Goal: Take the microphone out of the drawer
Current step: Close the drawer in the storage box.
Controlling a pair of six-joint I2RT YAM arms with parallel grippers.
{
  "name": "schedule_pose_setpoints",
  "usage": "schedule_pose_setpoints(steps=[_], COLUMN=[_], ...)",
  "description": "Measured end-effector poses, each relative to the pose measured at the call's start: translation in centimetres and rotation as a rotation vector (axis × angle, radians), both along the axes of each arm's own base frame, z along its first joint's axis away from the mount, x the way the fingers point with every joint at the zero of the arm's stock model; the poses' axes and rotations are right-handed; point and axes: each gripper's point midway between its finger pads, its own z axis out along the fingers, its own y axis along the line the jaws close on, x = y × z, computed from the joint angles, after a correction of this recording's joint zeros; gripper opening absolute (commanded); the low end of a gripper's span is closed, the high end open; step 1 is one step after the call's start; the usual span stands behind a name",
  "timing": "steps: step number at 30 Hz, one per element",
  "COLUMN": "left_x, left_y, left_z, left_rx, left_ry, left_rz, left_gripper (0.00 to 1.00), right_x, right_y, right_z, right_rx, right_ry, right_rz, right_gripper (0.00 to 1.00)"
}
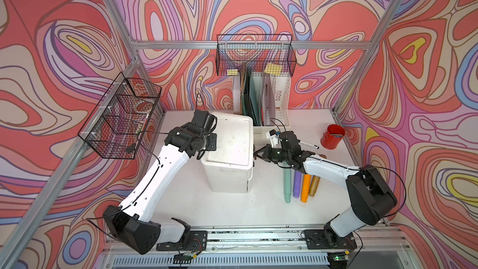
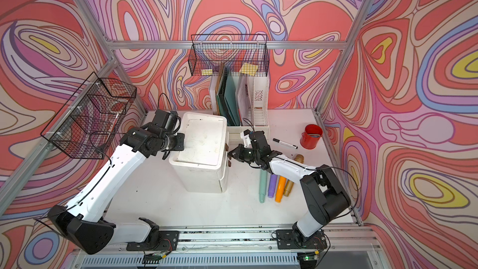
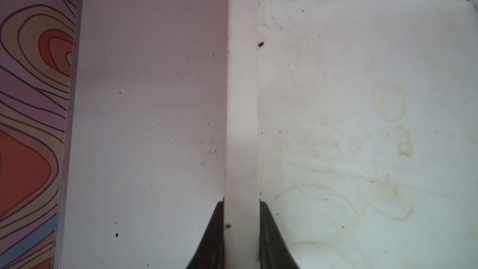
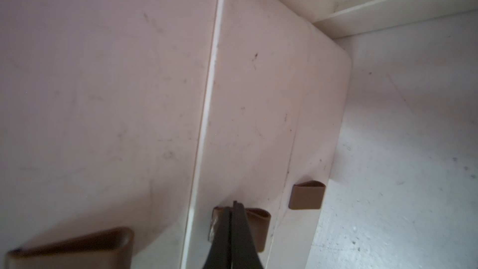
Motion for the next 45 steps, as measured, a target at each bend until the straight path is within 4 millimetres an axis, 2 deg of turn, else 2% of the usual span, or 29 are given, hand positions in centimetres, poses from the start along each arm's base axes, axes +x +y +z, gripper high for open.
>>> schedule_pose_setpoints(steps=[6, 12, 17, 25, 31, 36, 40, 45], left_x=[0.0, 0.0, 0.0, 0.0, 0.0, 0.0, 0.0, 0.0], left_y=[0.1, 0.2, 0.2, 0.2, 0.1, 0.1, 0.1, 0.1], left_z=[0.0, 0.0, 0.0, 0.0, 0.0, 0.0, 0.0, 0.0], left_rx=[0.004, 0.006, 0.006, 0.006, 0.006, 0.006, 0.006, 0.005], left_ry=[-0.001, -0.002, -0.002, -0.002, -0.003, -0.003, -0.003, -0.003], left_rz=[0.004, 0.005, 0.005, 0.005, 0.005, 0.005, 0.005, 0.005], left_gripper=[0.0, 0.0, 0.0, 0.0, 0.0, 0.0, 0.0, 0.0], right_x=[0.2, -0.1, 0.0, -1.0, -0.9, -0.7, -0.5, -0.6], right_y=[0.2, -0.7, -1.9, -3.5, -3.3, -3.2, -2.7, -1.9], right_z=[-0.4, -0.5, -0.1, -4.0, -6.3, -7.1, -7.2, -8.2], right_rx=[-0.017, -0.089, -0.111, -0.088, -0.001, 0.053, 0.101, 0.153], right_ry=[0.01, 0.003, 0.006, 0.155, 0.242, 0.292, 0.317, 0.367], right_rz=[-0.008, -0.055, -0.126, -0.258, -0.332, -0.375, -0.406, -0.449], right_gripper=[0.0, 0.0, 0.09, 0.24, 0.37, 0.4, 0.41, 0.42])
